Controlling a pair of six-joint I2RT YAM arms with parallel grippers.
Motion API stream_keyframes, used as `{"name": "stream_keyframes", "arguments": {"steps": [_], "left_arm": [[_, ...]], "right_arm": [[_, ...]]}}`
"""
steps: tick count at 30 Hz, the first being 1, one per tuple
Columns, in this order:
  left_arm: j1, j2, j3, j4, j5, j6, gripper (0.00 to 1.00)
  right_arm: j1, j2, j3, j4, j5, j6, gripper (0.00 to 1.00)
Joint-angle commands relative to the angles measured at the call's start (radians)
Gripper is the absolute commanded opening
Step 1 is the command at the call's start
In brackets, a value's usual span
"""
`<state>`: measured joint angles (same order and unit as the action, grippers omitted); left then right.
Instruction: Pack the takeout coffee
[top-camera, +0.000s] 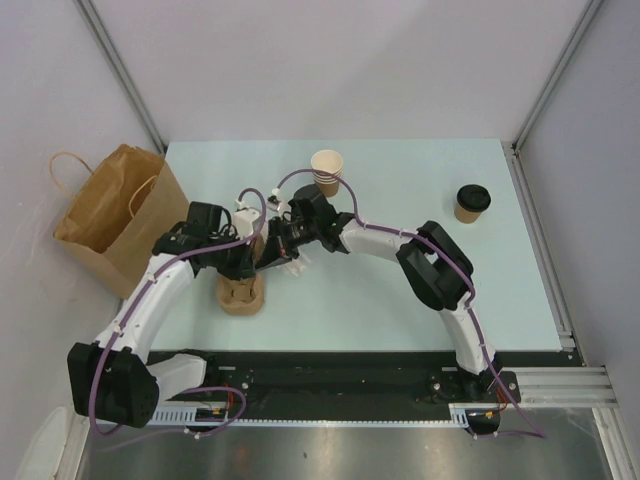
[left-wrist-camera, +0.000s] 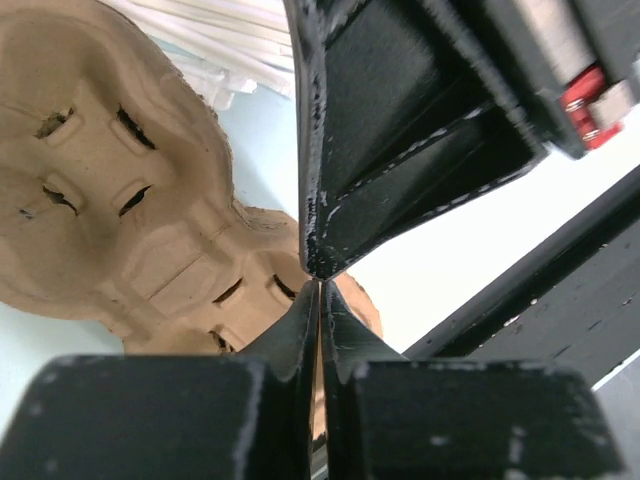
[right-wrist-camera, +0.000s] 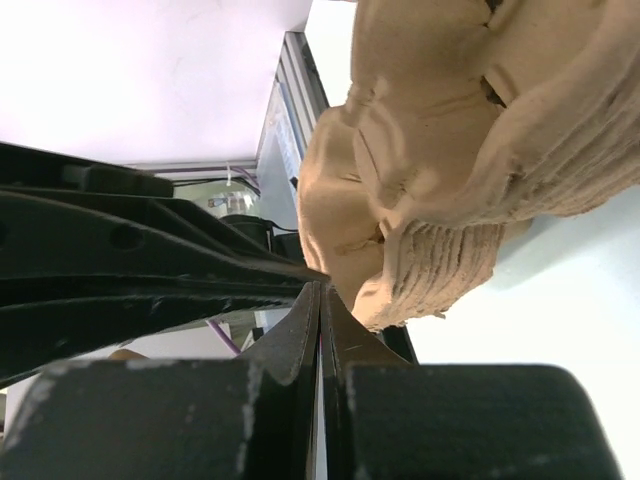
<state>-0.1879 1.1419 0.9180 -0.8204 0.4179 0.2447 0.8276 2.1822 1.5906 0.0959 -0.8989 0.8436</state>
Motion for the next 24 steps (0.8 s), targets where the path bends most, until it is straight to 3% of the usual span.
{"name": "stream_keyframes", "arguments": {"steps": [1,7,8,10,12,18,24], "left_arm": [[-0.002,0.007,0.035,-0.002,-0.019,0.005,0.00],[-0.002,0.002,0.045,-0.006,-0.040,0.001,0.02],[-0.004,0.001,0.045,-0.002,-0.050,-0.007,0.19],[-0.004,-0.008,0.042,0.021,-0.062,-0.022,0.40],[-0.004,-0.011,0.044,0.047,-0.071,-0.041,0.45],[-0.021,0.021,0.053,0.119,-0.151,-0.110,0.45],[-0.033,0.079,0.076,0.145,-0.176,-0.078,0.36]], "right_arm": [[-0.002,-0.067,0.008,0.067,-0.035,0.020,0.00],[-0.007,-0.071,0.003,0.071,-0.034,0.023,0.00],[-0.008,-0.071,0.002,0.071,-0.031,0.022,0.00],[-0.016,-0.075,-0.006,0.071,-0.023,0.022,0.02],[-0.024,-0.087,-0.023,0.068,-0.015,0.014,0.10],[-0.079,-0.136,-0.060,-0.020,0.064,-0.057,0.17],[-0.113,-0.150,-0.081,-0.070,0.103,-0.106,0.18]]}}
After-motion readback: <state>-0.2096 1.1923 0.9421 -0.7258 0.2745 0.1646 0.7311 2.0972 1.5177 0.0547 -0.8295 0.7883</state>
